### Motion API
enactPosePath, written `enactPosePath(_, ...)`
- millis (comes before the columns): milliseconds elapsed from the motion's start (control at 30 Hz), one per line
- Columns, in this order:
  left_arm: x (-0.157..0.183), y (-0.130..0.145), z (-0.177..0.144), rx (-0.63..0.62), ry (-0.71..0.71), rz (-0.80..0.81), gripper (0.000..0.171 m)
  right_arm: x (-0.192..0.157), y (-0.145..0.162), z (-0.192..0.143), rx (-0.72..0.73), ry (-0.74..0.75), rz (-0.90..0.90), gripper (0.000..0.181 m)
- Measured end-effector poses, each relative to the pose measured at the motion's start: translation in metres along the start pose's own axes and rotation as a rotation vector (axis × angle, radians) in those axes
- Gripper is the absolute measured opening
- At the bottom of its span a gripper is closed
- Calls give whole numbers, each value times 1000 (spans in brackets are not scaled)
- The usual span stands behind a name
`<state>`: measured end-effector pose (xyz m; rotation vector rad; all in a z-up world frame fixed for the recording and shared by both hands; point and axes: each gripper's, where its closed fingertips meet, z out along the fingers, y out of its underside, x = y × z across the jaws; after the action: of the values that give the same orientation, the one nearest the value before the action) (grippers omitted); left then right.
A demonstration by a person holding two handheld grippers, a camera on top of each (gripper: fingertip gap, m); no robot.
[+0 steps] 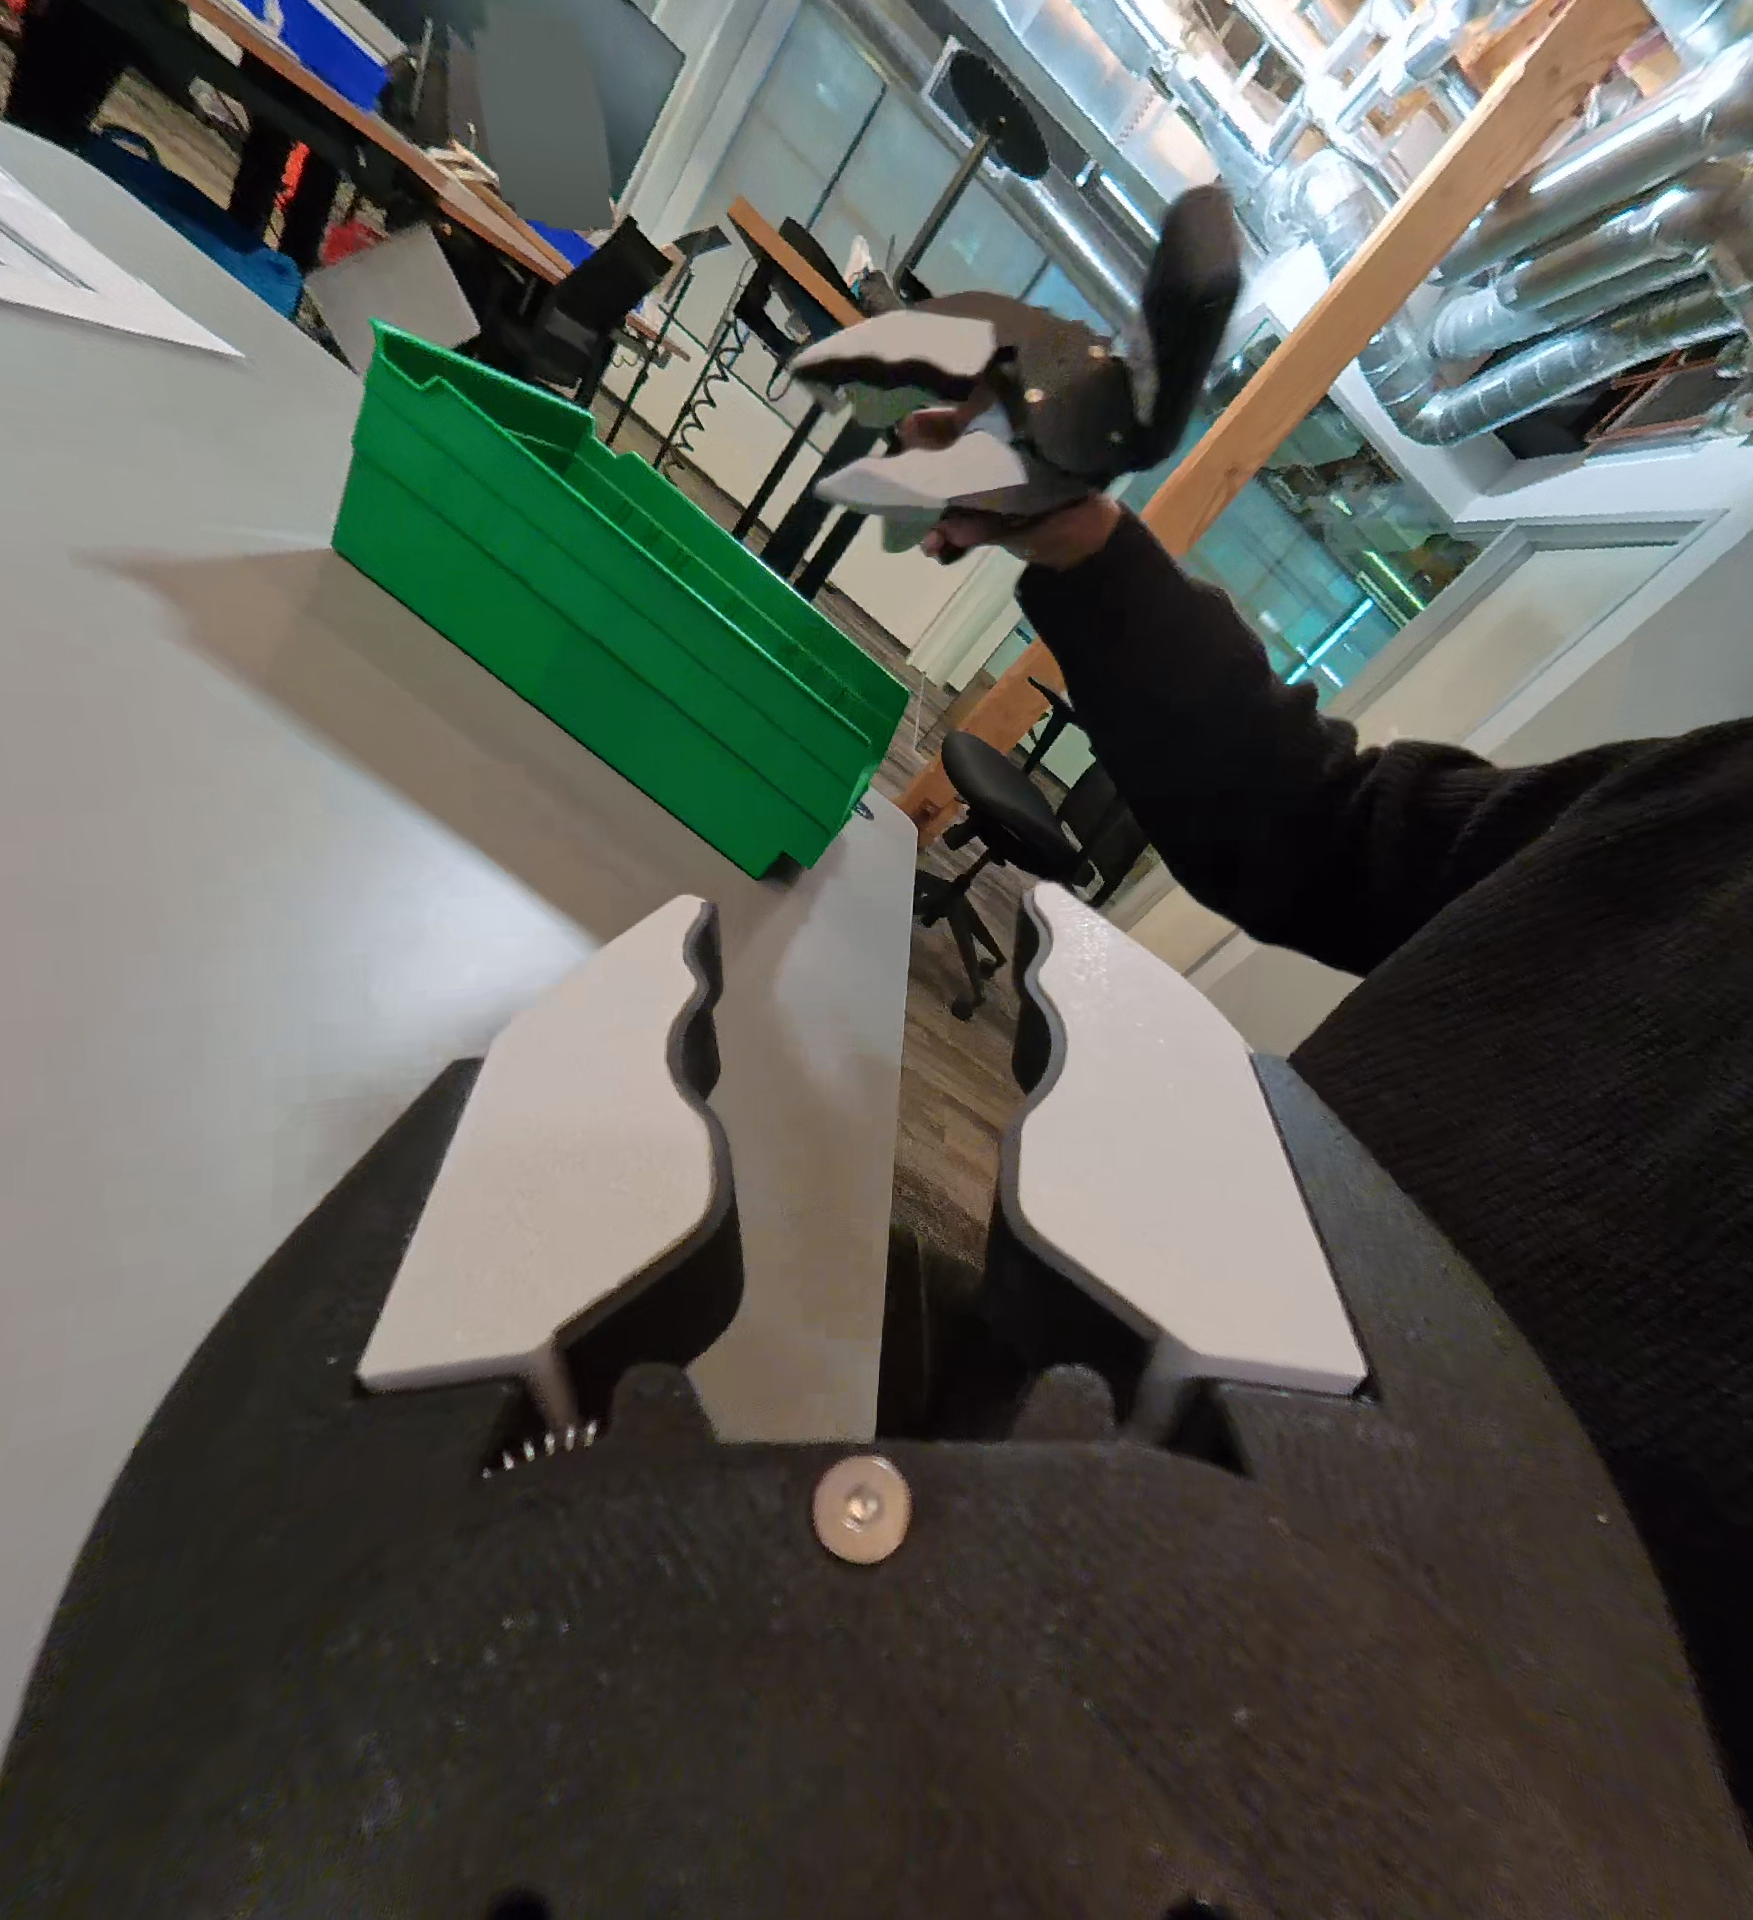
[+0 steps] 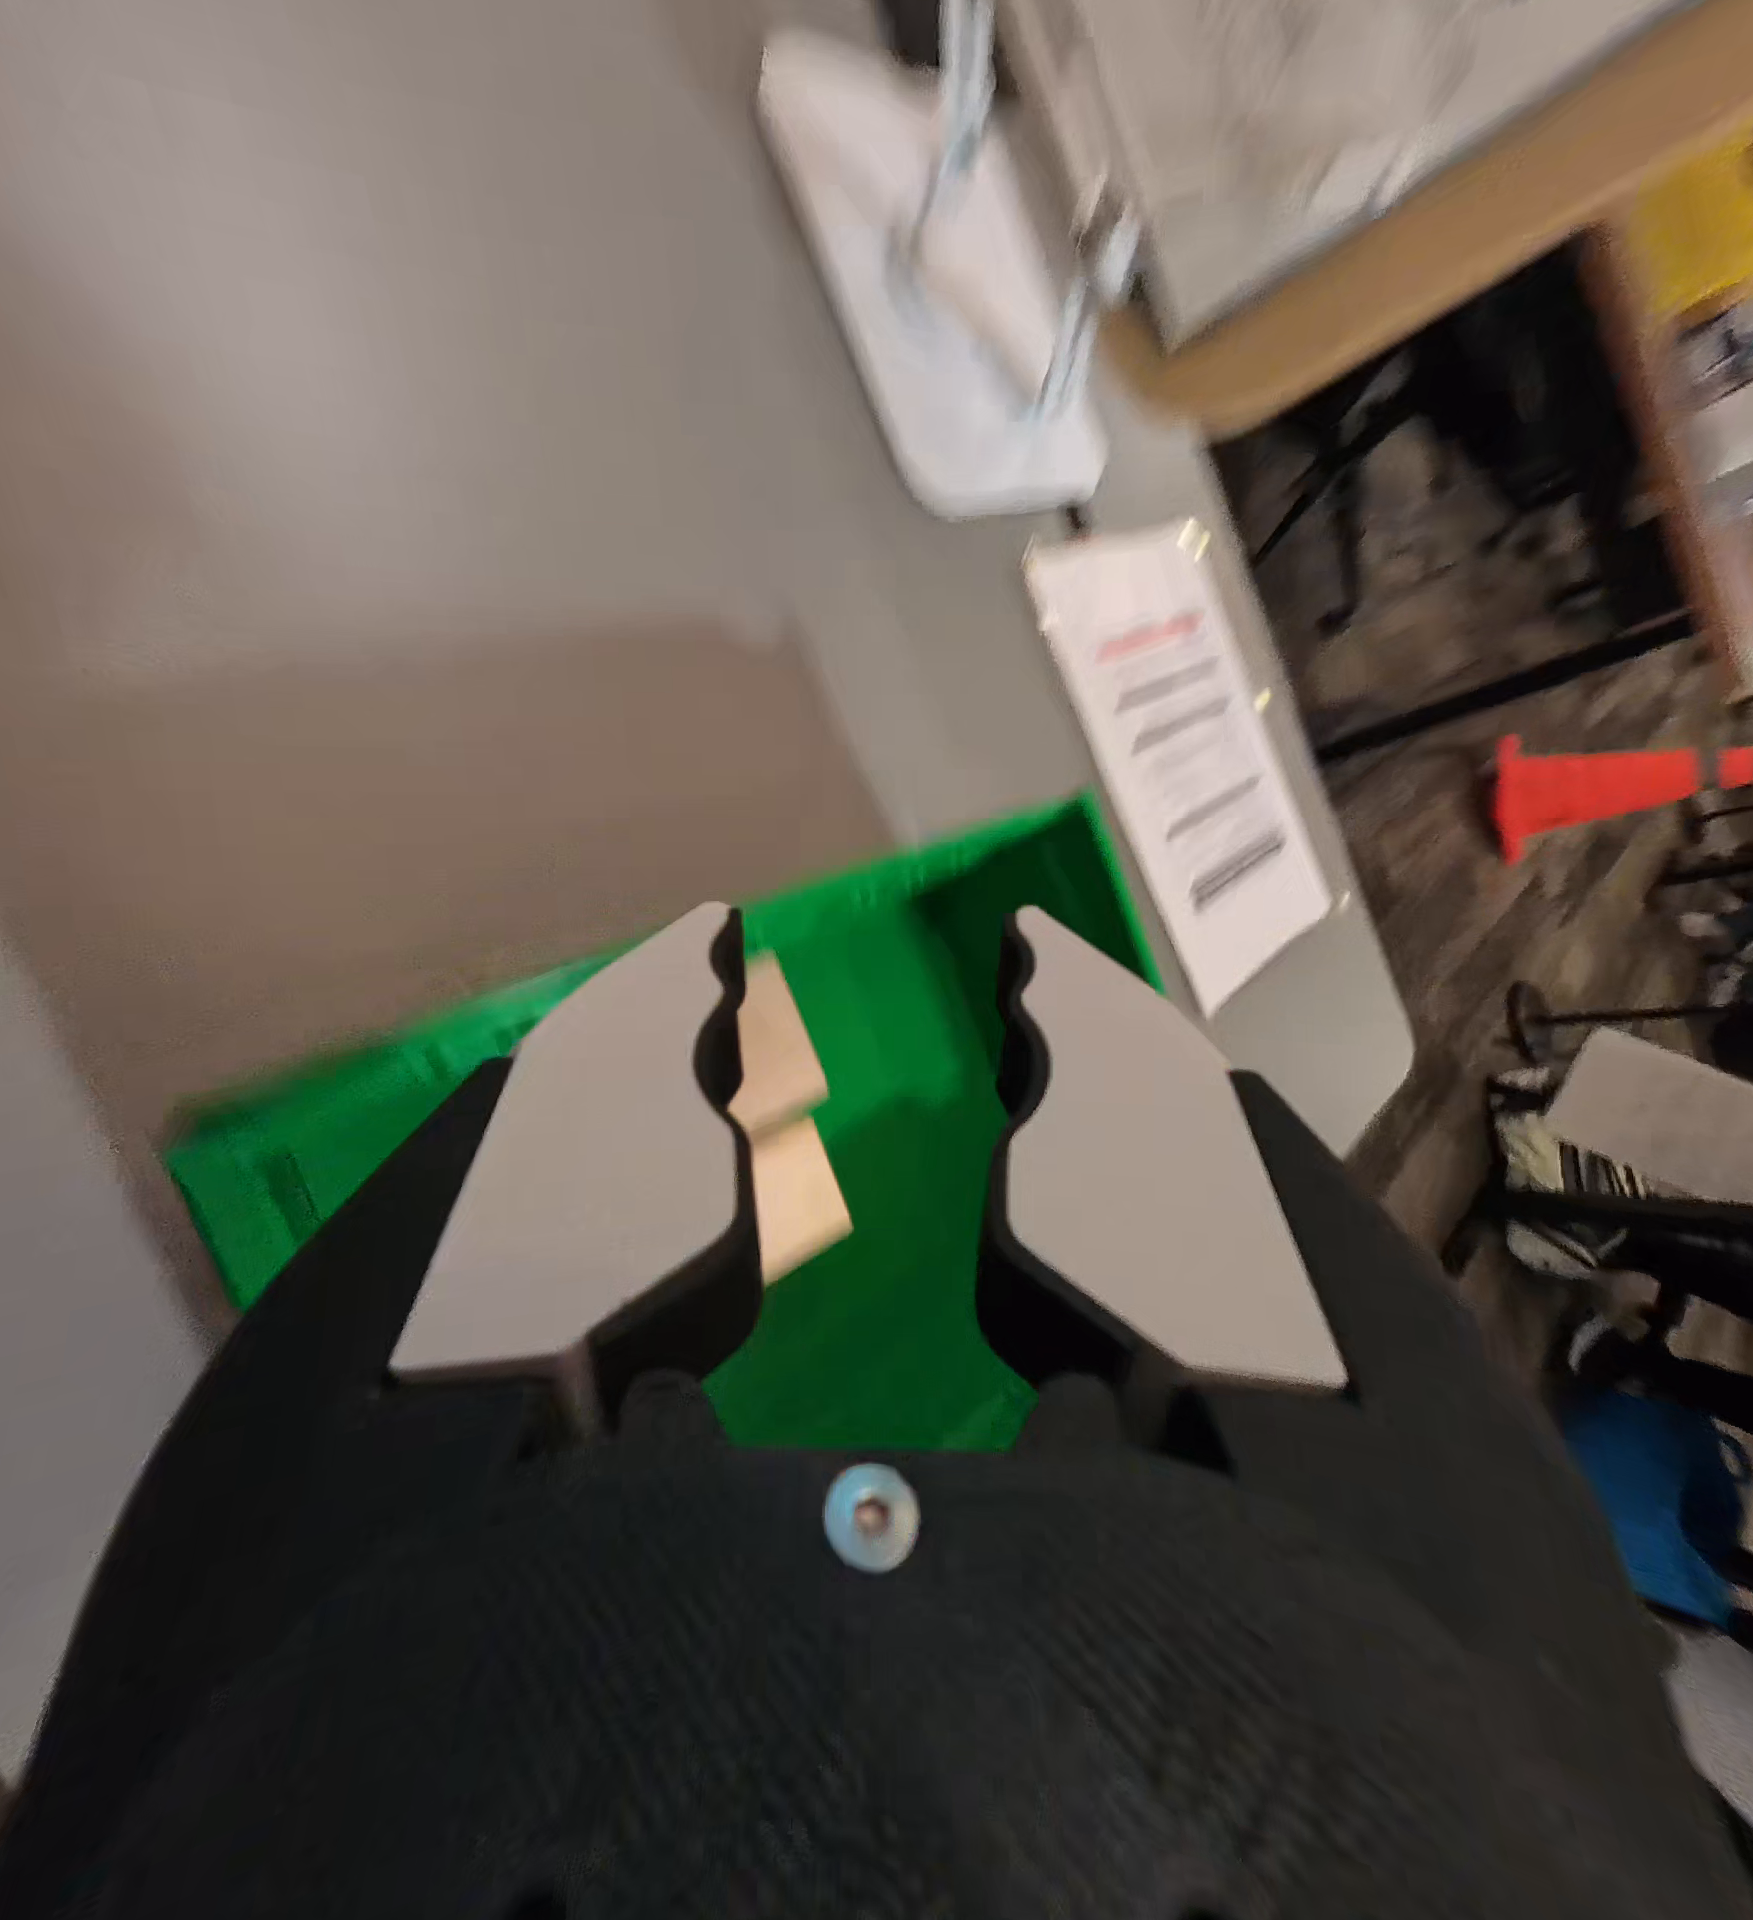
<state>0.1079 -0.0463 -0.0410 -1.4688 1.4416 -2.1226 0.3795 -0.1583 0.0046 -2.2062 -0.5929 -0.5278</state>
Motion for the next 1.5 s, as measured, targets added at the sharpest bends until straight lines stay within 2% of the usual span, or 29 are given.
enactPosePath(100, 6, -7, -2, 28, -12, 15, 57, -23, -75, -15, 217, 89, 151, 53)
enactPosePath(167, 10, -16, -6, 53, -41, 44, 55, -63, -115, -13, 311, 5, 314, 53)
enactPosePath(267, 11, -27, -17, 71, -94, 112, 55, -147, -162, 5, 383, -254, 538, 61)
enactPosePath(333, 7, -34, -27, 75, -144, 149, 55, -188, -186, 23, 416, -325, 620, 61)
enactPosePath(400, 6, -48, -41, 123, -181, 160, 55, -213, -206, 43, 447, -341, 676, 63)
enactPosePath(533, 13, -81, -76, 256, -230, 145, 54, -238, -234, 73, 526, -398, 912, 69)
enactPosePath(633, 13, -109, -113, 333, -293, 150, 55, -265, -240, 76, 555, -605, 1047, 72)
enactPosePath(667, 12, -119, -130, 359, -329, 148, 57, -268, -237, 77, 553, -643, 1072, 72)
enactPosePath(767, 3, -150, -194, 471, -493, 126, 56, -263, -220, 83, 560, -626, 1114, 69)
enactPosePath(867, -13, -163, -265, 534, -721, 106, 46, -255, -211, 86, 568, -637, 1163, 67)
enactPosePath(933, -32, -155, -304, 484, -898, 65, 42, -255, -209, 88, 573, -646, 1178, 65)
enactPosePath(1033, -61, -126, -335, 304, -1102, 21, 46, -263, -209, 91, 541, -675, 1158, 65)
enactPosePath(1133, -88, -106, -333, 221, -1179, 15, 43, -270, -211, 91, 522, -694, 1139, 64)
enactPosePath(1267, -129, -75, -322, 37, -1246, -47, 48, -277, -212, 91, 498, -706, 1106, 64)
enactPosePath(1400, -158, -64, -348, -237, -1454, -82, 43, -277, -210, 93, 487, -714, 1110, 63)
enactPosePath(1500, -167, -60, -353, -428, -1501, -92, 42, -275, -210, 92, 497, -746, 1148, 63)
